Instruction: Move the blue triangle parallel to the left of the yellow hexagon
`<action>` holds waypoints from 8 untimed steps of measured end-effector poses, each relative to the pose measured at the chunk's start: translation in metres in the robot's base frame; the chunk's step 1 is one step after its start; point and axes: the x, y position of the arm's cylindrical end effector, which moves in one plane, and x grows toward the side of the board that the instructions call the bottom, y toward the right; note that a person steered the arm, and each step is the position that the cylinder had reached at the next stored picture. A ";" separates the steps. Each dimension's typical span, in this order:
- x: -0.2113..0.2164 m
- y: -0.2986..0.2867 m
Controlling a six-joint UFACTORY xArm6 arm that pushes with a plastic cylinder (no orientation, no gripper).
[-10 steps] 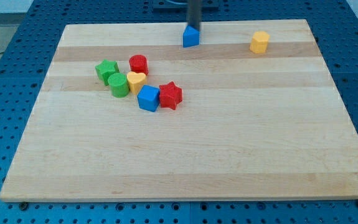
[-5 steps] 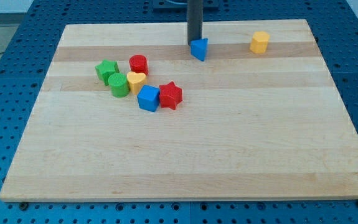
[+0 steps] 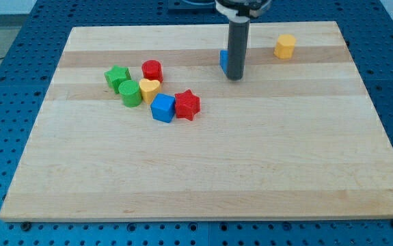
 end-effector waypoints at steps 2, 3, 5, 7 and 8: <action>-0.007 -0.016; 0.012 -0.068; -0.047 -0.045; 0.075 -0.033; 0.154 -0.030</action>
